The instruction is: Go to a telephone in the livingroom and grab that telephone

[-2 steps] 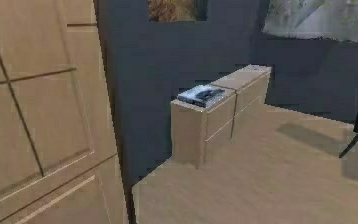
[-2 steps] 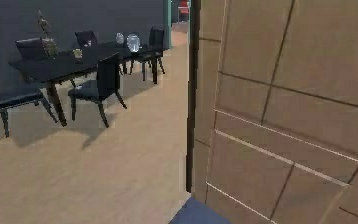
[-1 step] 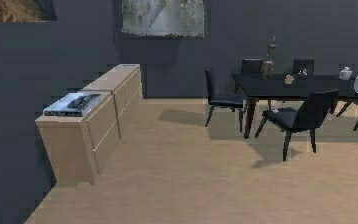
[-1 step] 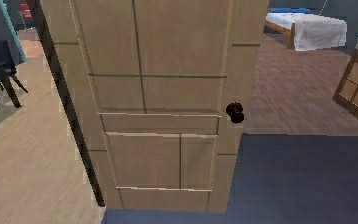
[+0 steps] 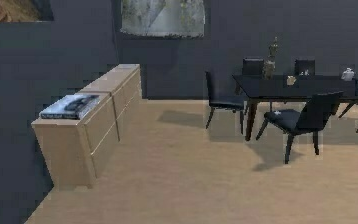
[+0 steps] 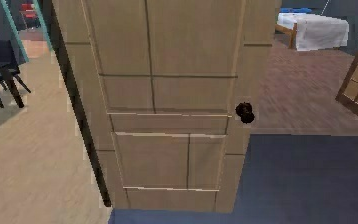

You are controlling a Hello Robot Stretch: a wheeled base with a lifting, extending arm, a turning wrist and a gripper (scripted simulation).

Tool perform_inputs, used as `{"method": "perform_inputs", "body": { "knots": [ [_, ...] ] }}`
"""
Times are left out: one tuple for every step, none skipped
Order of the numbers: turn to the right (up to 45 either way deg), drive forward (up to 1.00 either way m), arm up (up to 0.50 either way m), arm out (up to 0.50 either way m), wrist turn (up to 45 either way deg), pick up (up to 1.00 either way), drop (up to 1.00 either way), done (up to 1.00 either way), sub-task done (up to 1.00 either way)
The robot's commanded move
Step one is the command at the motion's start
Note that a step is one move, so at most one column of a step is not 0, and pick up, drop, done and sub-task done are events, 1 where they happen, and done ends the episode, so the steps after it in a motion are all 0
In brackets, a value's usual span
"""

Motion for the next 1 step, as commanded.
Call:
{"method": "perform_inputs", "body": {
  "knots": [
    [27.0,0.00,0.00,0.00,0.0,0.00,0.00,0.00,0.00]
  ]
}}
